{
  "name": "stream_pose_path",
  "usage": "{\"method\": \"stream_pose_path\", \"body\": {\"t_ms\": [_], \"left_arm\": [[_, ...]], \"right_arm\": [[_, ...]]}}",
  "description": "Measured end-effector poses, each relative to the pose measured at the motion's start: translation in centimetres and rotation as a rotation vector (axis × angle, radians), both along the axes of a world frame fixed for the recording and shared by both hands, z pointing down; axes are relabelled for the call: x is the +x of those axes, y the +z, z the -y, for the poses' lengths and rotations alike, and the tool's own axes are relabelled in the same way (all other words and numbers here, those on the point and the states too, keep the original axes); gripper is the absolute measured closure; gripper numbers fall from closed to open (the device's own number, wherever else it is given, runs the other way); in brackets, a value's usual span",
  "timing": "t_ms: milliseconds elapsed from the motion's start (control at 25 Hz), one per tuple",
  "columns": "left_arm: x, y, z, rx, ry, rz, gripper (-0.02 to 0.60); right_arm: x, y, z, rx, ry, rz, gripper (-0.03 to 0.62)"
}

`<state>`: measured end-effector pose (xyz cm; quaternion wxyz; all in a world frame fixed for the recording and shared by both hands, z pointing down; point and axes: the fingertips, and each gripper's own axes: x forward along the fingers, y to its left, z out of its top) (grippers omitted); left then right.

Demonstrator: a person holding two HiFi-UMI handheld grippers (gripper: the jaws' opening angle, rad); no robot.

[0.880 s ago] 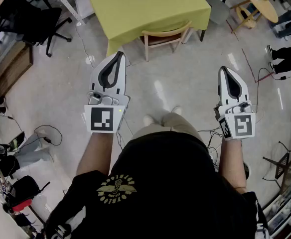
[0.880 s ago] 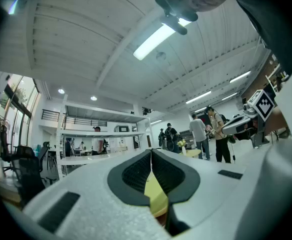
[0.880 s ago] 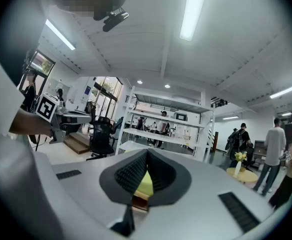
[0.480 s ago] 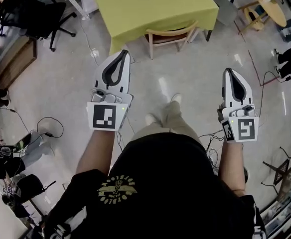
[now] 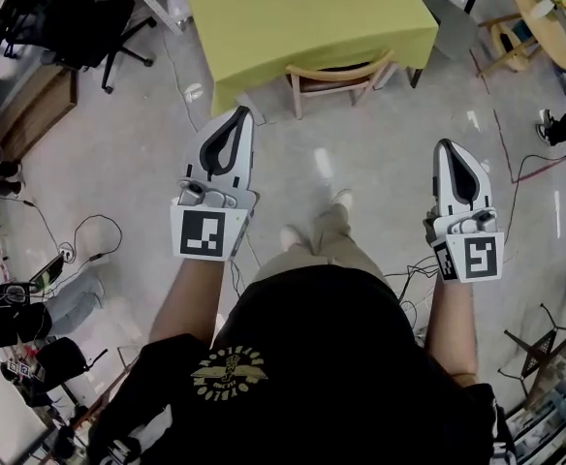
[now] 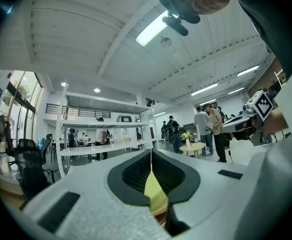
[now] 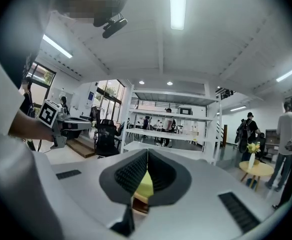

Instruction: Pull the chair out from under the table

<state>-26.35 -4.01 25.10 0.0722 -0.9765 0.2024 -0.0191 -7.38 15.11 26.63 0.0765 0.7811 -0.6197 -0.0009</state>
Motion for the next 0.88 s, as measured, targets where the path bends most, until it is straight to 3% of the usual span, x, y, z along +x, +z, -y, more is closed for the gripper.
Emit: {"method": "stream_pose_path", "body": {"t_ms": [120,320,720,880], "left_arm": [[1.1,0.7,1.5,-0.014,-0.016,-0.002,0.569],[6.4,1.4,0.7,-0.025,-0.029,0.001,0.571],[12.7,0.8,1.5,0.017,-0.058,0.005,0.571],[13.7,-0.2,2.6,0.036,-0.084,0.009,0.571]], "right_arm": [[1.2,0.4,1.6,-0.009,-0.014,-0.003,0.583],[6.5,0.8,1.3,-0.013,-0.035,0.003,0.583],[13.3,0.8,2.9,0.020,-0.075,0.009,0.583],[14.9,0.5,3.7,0.032,-0.089,0.015,0.583]]}}
